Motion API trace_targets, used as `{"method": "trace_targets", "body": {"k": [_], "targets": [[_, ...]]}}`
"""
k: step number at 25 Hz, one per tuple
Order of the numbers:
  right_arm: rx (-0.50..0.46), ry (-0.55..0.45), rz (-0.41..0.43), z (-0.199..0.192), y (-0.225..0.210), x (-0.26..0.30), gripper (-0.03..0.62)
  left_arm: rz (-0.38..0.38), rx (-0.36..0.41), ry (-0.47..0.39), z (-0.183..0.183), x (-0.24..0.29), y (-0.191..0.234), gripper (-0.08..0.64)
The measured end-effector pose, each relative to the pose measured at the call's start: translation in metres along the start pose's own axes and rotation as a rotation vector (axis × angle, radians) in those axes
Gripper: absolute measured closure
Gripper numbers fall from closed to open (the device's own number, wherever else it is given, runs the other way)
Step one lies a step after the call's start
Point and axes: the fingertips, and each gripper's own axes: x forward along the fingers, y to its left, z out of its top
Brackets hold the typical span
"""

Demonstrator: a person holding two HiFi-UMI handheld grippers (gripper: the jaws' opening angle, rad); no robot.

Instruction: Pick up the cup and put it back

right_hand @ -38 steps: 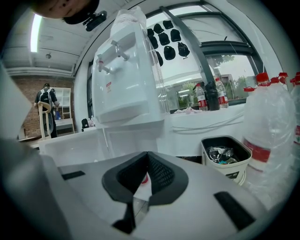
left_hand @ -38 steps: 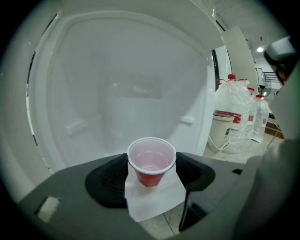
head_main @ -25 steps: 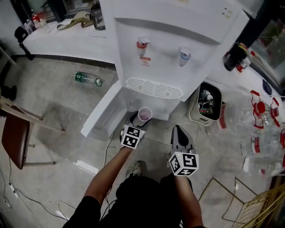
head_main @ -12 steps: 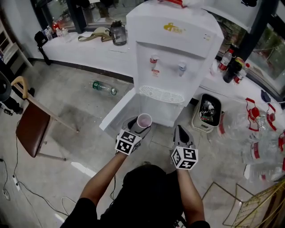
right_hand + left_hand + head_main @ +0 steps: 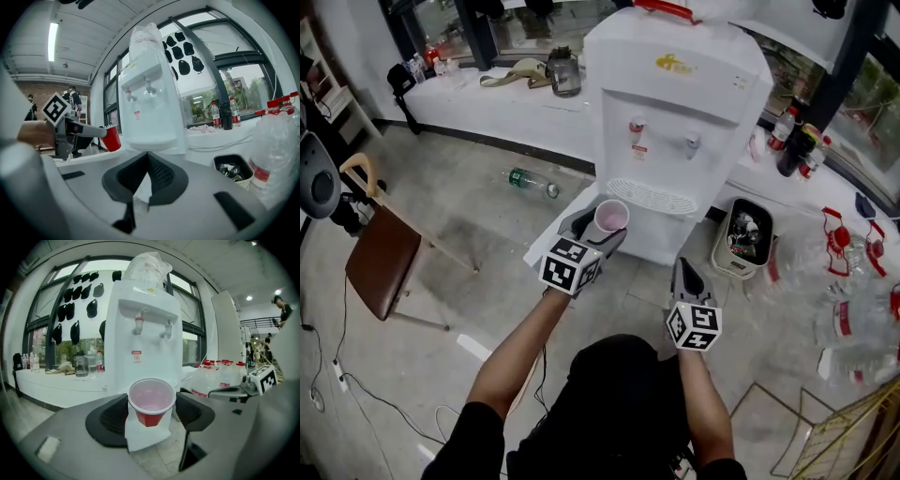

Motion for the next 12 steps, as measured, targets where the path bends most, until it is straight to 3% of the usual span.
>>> {"method": "trace_targets", "body": {"k": [12], "targets": [[-0.010,-0.008,-0.009,0.004,-0.004,0.017,0.597,-0.005,0.001,-0.003,0.046,0.043,0.024,0.245]]}}
